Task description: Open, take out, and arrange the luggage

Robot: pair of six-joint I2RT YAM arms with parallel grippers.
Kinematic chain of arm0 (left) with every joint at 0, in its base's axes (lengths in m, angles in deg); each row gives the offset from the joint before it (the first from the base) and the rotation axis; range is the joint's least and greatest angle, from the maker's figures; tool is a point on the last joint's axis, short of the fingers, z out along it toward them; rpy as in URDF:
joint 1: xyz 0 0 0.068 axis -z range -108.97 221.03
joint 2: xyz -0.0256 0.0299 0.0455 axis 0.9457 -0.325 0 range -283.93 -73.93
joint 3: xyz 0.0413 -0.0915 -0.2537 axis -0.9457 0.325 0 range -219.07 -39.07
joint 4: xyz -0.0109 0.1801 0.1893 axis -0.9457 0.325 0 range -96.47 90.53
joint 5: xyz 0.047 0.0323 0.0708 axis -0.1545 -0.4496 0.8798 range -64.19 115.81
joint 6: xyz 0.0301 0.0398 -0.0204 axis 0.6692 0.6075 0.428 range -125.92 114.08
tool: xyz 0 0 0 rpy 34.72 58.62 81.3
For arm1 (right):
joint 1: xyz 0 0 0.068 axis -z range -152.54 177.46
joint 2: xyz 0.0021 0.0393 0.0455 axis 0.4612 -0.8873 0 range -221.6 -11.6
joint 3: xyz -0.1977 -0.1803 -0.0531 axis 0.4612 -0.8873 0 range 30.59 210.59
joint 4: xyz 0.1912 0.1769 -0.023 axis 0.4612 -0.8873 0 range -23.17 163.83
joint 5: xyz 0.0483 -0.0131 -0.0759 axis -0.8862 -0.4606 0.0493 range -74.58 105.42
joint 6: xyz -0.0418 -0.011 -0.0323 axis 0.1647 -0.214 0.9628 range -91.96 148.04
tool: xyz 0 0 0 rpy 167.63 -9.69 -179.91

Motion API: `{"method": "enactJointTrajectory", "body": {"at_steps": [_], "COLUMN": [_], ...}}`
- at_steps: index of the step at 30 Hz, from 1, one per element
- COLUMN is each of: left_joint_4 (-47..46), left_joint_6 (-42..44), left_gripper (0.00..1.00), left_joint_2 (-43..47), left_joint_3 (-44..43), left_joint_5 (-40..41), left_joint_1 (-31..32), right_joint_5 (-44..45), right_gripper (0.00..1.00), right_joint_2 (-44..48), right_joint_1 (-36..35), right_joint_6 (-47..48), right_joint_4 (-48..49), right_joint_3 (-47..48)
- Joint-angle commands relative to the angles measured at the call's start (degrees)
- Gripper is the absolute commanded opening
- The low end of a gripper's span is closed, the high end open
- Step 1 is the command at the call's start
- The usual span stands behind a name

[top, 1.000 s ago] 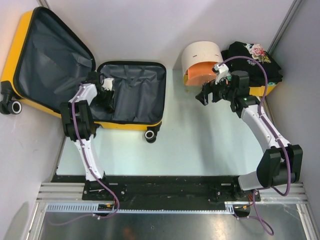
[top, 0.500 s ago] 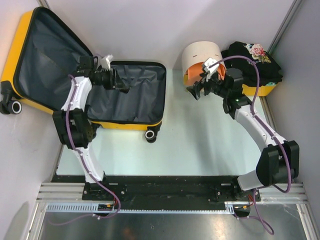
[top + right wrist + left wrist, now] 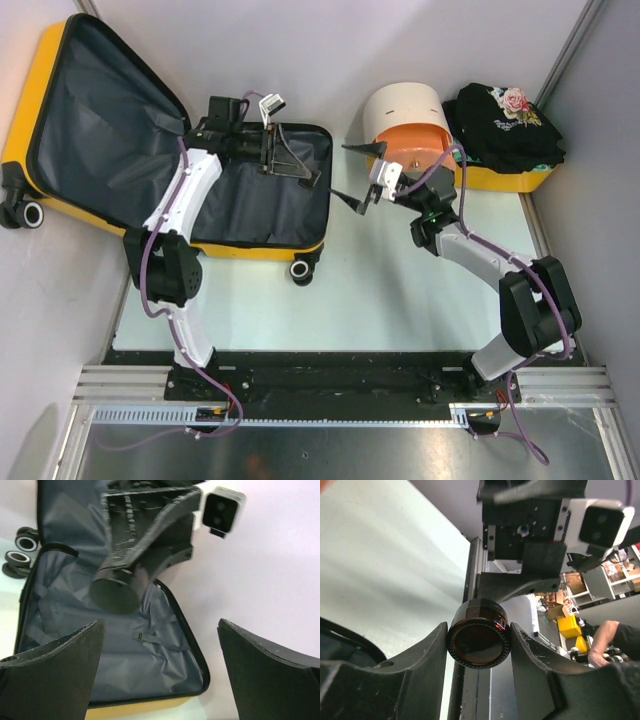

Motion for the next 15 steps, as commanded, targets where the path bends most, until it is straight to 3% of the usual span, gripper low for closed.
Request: {"method": "enactJointTrajectory", "body": {"at_steps": [1,4,10,15], "left_joint_4": [0.3,0.4,0.3,0.4], "left_joint_6": [-2.6,-3.0,-3.8,-3.9], "left_gripper": [0.01,0.01,0.0,0.0], "left_joint_2": [1.6,1.0,0.3,-0.2], "left_joint_3": [-3.6,-4.5,-5.6,-5.7], "left_joint_5": [-14.0,-14.7,-15.7,-15.8], "left_joint_1": [0.2,0.9,2.8,3.2], "right_joint_5": [-9.1,-11.3,0.1,3.9], "right_gripper": [1.0,1.0,0.98,0.87], "right_joint_2": [0.5,1.1,-4.4,-8.3], "right_joint_1": [-0.4,-1.4,-6.0,-7.2], "right_joint_6": [4.5,7.9,14.0,13.6], "right_joint_4": [15.3,17.5,32.1,40.9], "right_joint_3": [-4.8,-8.0,-9.7,-9.4]}}
